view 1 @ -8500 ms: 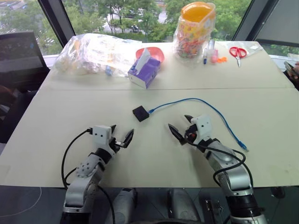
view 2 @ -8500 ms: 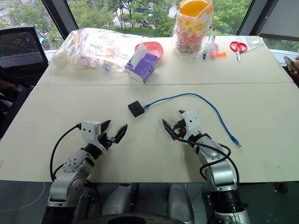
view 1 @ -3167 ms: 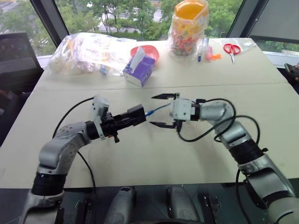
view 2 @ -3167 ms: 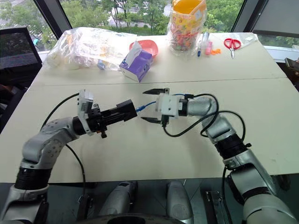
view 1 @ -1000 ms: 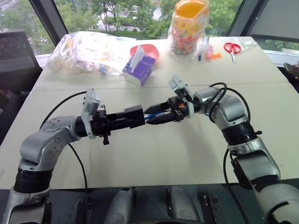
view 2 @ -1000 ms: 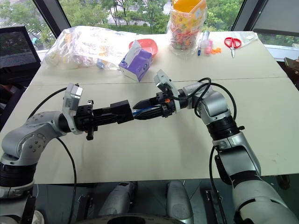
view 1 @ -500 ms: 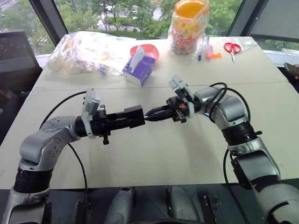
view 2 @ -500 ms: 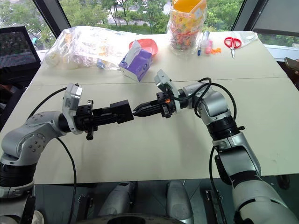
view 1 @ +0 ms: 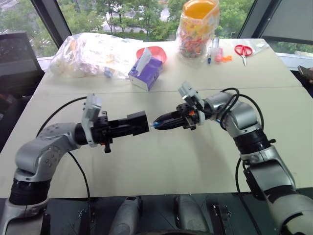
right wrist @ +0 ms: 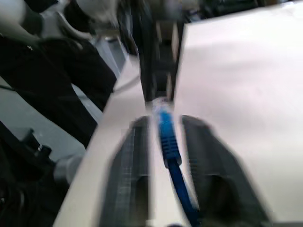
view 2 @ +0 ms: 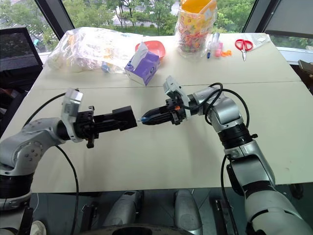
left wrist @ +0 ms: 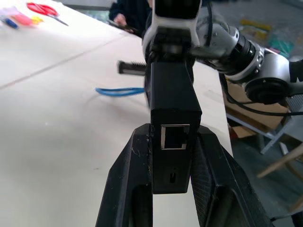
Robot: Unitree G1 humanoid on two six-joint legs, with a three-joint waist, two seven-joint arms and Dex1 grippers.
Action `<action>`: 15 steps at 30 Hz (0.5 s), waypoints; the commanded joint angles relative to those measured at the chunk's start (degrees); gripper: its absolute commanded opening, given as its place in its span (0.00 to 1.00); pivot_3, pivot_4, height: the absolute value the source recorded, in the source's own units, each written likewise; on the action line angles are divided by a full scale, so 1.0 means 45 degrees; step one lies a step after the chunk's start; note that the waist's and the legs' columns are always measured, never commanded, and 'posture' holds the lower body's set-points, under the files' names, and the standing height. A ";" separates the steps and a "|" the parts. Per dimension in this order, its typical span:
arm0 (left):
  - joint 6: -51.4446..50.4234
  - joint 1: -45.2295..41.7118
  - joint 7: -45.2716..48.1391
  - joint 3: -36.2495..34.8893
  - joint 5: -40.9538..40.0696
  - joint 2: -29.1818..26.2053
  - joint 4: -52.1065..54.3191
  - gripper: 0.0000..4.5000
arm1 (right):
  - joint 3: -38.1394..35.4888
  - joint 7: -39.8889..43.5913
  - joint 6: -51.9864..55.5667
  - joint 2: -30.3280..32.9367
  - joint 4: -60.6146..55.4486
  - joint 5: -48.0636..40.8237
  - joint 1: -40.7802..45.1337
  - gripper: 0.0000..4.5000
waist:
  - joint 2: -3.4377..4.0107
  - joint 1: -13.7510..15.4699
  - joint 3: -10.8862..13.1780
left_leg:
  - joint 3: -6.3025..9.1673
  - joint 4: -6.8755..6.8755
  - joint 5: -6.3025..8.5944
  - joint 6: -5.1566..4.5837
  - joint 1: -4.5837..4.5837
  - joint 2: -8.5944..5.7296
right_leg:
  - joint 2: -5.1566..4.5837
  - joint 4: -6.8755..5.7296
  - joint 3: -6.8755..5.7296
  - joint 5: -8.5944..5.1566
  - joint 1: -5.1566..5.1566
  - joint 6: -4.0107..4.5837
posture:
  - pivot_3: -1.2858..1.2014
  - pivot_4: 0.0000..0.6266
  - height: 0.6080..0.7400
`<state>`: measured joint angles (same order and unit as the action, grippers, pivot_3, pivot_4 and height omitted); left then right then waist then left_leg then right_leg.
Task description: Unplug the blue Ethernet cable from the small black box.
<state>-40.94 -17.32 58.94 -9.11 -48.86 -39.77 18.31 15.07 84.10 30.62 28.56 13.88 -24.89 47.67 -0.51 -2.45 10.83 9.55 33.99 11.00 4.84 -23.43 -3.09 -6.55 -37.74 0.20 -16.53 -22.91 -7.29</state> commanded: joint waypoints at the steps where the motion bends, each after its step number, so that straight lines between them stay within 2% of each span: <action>1: 0.0127 -0.0056 -0.0103 -0.0284 -0.0267 -0.0004 0.0446 0.10 | -0.0150 0.0146 -0.0208 -0.0049 -0.0126 0.0014 0.0112 0.46 | 0.0000 -0.0001 0.0000 | 0.0000 0.0000 0.0000 0.0000 0.0000 0.0000 | 0.0000 0.0000 -0.0001 0.0000 0.0000 0.0000 | 0.52 0.24 1.00; 8: 0.0230 -0.0080 -0.0249 -0.0238 -0.0164 0.0075 0.0430 0.10 | -0.0094 0.0066 -0.0437 -0.0228 0.0011 0.0266 0.0135 0.46 | 0.0000 -0.0011 0.0000 | 0.0000 -0.0001 0.0000 0.0001 0.0000 0.0001 | 0.0001 -0.0001 -0.0001 0.0000 -0.0002 0.0000 | 0.52 0.24 1.00; 12: 0.0626 0.0119 -0.0766 0.0010 0.0708 0.0211 -0.0060 0.10 | -0.0185 -0.0768 -0.1349 -0.0584 0.0955 0.1026 0.0167 0.46 | 0.0000 -0.0010 0.0000 | 0.0000 0.0000 0.0000 0.0001 0.0002 0.0000 | 0.0000 0.0000 0.0000 0.0001 0.0001 0.0000 | 0.52 0.24 1.00; 15: 0.0648 0.0513 -0.1411 0.0412 0.1264 0.0782 -0.0845 0.10 | -0.0197 -0.1354 -0.2151 -0.0747 0.1732 0.1647 0.0027 0.46 | 0.0004 -0.0007 -0.0002 | -0.0003 -0.0001 0.0000 0.0001 0.0009 0.0000 | 0.0000 -0.0001 0.0001 0.0001 0.0005 0.0001 | 0.52 0.24 1.00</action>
<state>-38.99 -16.00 53.71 -8.32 -44.68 -36.93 15.64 15.17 79.27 23.02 25.35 21.23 -18.37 47.63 -0.49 -2.48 10.82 9.53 33.99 11.00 4.85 -23.39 -3.09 -6.55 -37.75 0.20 -16.53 -22.89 -7.29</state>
